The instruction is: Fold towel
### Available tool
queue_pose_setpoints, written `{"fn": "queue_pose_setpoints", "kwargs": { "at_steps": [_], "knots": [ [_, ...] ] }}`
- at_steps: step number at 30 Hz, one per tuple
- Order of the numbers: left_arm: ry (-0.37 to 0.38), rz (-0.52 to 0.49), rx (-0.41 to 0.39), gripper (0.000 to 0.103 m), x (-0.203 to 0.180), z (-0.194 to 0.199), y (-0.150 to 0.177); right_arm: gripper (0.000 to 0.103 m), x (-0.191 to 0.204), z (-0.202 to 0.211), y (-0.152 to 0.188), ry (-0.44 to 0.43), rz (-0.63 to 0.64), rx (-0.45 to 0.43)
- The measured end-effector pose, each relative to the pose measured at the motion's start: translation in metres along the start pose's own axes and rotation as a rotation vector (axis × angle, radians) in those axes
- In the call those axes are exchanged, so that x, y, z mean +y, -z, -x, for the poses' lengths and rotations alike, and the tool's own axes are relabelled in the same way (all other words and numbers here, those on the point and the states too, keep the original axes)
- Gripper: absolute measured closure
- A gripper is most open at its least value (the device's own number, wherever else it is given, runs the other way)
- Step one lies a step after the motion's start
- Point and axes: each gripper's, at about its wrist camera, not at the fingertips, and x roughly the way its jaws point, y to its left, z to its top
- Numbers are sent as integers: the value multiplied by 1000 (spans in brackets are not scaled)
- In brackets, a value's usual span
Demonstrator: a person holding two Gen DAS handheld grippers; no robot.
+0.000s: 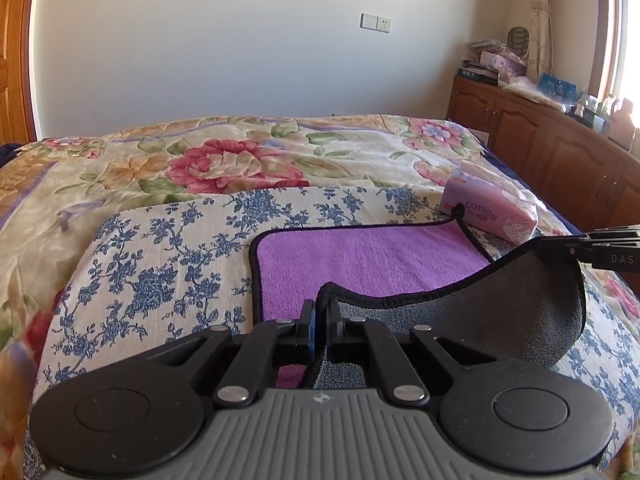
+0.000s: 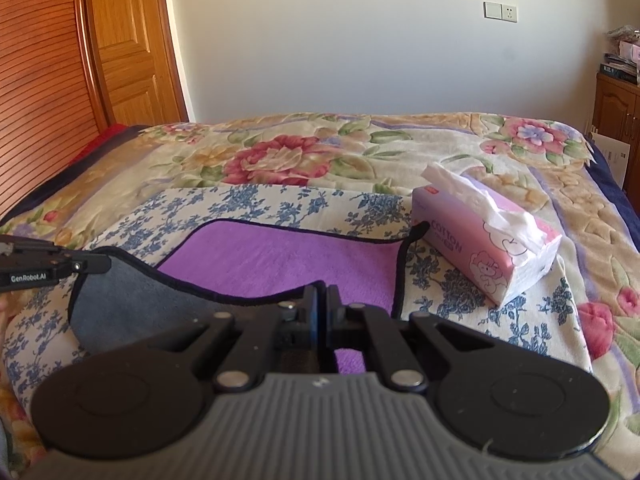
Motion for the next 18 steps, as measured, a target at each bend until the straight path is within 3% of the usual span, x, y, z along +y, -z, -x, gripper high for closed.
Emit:
{"fn": "queue_pose_setpoints", "kwargs": {
  "at_steps": [18],
  "knots": [
    [-7, -4, -36, 97, 0, -3, -18, 98, -6, -3, -16, 8, 17, -34]
  ]
}}
